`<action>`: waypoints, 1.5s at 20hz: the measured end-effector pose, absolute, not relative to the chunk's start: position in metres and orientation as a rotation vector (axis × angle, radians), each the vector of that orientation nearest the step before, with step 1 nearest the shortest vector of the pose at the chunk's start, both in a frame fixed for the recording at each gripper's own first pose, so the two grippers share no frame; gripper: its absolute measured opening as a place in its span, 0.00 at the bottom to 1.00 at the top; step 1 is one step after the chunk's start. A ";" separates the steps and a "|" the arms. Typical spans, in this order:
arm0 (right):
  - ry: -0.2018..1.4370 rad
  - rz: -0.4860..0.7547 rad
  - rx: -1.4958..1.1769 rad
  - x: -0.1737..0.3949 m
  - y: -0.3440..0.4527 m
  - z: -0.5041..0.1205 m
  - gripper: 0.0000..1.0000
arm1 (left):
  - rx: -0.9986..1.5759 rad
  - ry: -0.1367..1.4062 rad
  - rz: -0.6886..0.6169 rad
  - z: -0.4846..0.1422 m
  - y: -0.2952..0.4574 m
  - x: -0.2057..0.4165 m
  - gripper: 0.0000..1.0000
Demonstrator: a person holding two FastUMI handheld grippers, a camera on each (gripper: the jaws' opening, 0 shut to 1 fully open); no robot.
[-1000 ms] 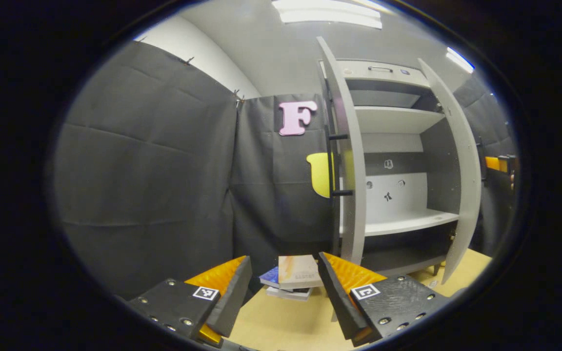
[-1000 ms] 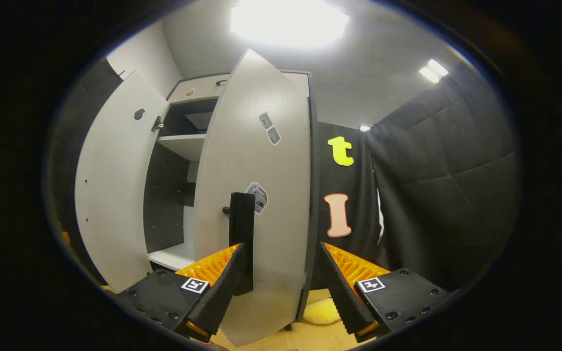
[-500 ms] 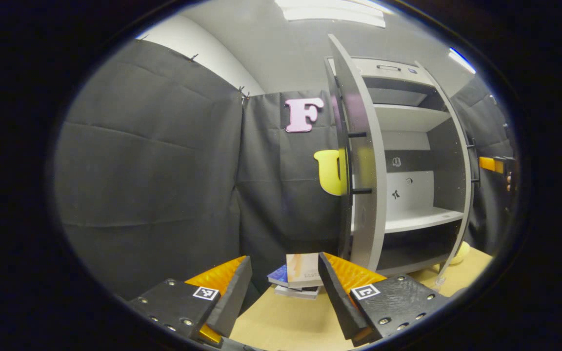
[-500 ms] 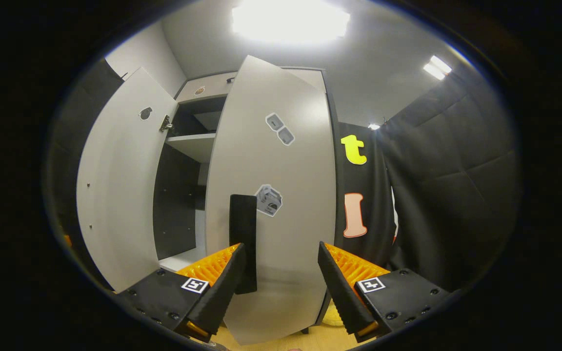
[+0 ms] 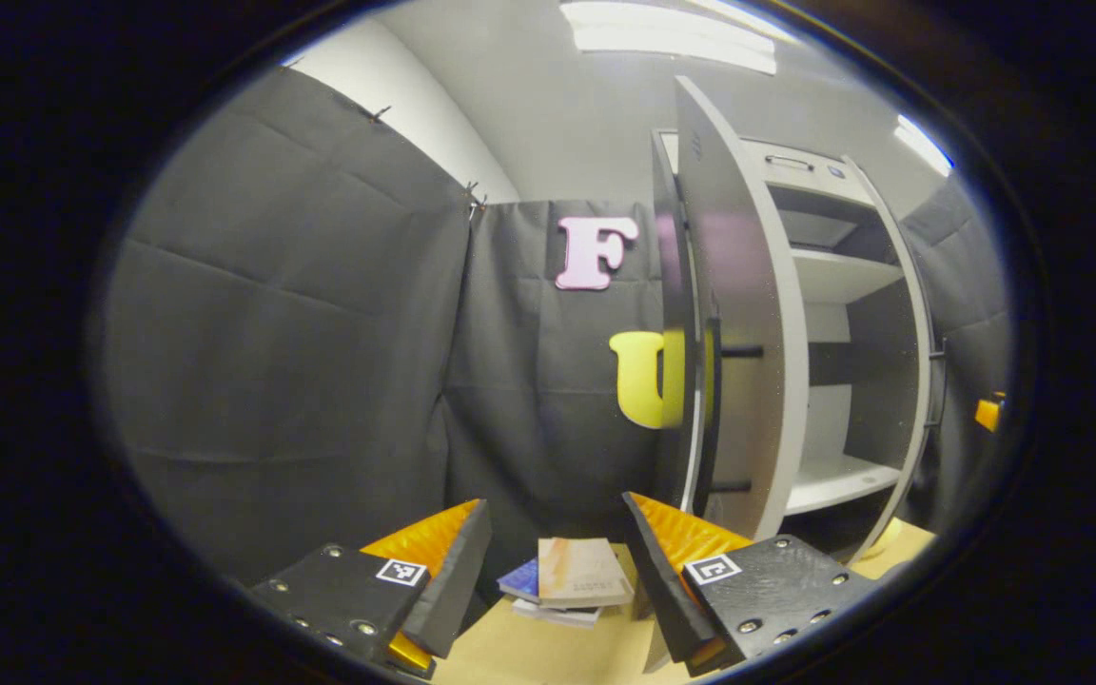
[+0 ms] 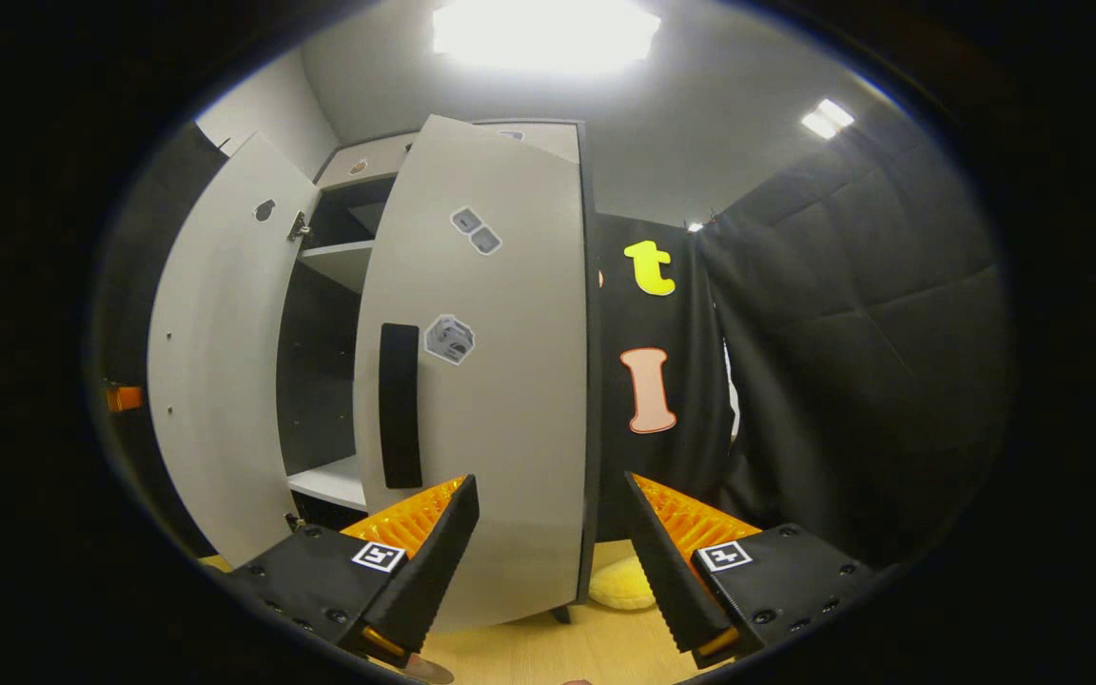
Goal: Grasp the bottle in the cabinet with the left hand and place it on the coaster, then close the right door with the right hand and the left door with the left hand.
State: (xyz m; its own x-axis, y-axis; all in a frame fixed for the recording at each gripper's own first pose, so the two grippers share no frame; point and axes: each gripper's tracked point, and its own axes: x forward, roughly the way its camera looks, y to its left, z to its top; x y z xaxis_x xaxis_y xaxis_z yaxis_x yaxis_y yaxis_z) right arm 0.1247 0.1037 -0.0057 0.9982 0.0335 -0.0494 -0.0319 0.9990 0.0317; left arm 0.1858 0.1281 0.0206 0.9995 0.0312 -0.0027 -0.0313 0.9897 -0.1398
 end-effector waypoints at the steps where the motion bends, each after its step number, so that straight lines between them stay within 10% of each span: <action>1: 0.056 0.021 0.030 0.121 0.096 -0.009 0.96 | -0.145 -0.010 0.033 0.028 0.127 0.195 0.89; 10: 0.123 -0.049 0.032 0.103 0.037 -0.038 0.95 | -0.098 -0.033 0.062 0.050 0.097 0.215 0.88; 11: 0.131 -0.050 0.036 0.103 0.033 -0.042 0.95 | -0.093 -0.032 0.063 0.052 0.095 0.216 0.75; 13: 0.153 -0.050 0.041 0.102 0.027 -0.050 0.95 | -0.080 -0.028 0.057 0.054 0.091 0.215 0.89; 30: 0.161 -0.038 0.003 0.089 -0.005 -0.051 0.93 | -0.162 -0.065 -0.103 0.068 -0.037 0.205 0.82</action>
